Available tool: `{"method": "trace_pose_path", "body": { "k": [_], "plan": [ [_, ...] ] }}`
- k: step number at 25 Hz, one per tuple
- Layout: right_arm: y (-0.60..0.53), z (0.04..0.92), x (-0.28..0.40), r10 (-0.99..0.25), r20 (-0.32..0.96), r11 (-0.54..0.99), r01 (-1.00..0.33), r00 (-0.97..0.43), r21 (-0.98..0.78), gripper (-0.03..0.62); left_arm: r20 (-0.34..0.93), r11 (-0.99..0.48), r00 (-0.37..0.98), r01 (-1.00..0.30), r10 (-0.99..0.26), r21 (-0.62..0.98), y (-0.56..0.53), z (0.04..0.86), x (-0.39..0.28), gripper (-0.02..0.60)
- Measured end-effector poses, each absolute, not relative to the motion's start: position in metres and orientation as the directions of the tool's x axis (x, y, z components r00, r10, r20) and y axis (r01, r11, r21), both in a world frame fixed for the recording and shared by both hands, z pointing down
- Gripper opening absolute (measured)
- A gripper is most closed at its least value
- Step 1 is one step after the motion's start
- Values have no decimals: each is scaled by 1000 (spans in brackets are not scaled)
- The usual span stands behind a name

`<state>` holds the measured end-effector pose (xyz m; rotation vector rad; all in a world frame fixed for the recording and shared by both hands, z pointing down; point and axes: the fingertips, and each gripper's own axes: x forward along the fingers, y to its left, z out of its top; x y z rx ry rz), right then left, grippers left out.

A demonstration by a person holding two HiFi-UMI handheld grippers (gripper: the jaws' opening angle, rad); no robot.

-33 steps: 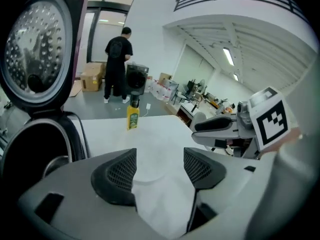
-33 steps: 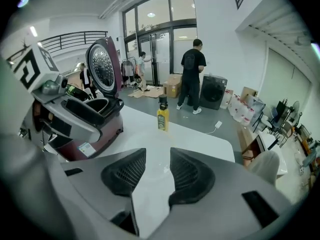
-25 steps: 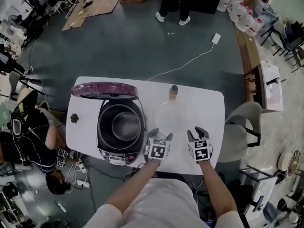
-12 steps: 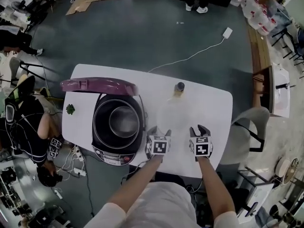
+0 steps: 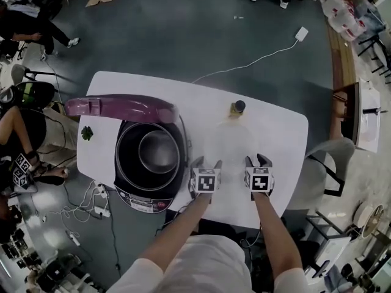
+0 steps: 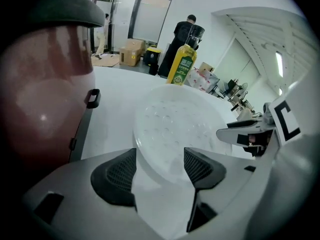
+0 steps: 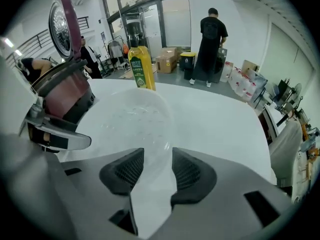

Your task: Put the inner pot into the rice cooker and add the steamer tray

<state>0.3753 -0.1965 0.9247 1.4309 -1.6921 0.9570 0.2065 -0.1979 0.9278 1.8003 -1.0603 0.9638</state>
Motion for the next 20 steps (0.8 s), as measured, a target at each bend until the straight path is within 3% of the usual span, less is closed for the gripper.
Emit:
{"method": "trace_pose_path", "body": {
  "k": [3, 5, 7, 20],
  "plan": [
    [-198, 933, 372, -439, 889, 108, -990, -133, -95, 173, 904, -319, 340, -914, -258, 252, -195, 938, 204, 284],
    [-200, 933, 371, -441, 887, 103, -990, -135, -99, 143, 905, -329, 343, -909, -250, 254, -195, 940, 205, 206],
    [-202, 929, 372, -452, 881, 89, -990, -141, -113, 127, 902, -329, 348, -909, -255, 258, -197, 939, 205, 183],
    [-192, 863, 380, -547, 828, 30, -991, -124, -129, 106, 855, -382, 414, -879, -313, 286, -194, 880, 213, 173]
  ]
}}
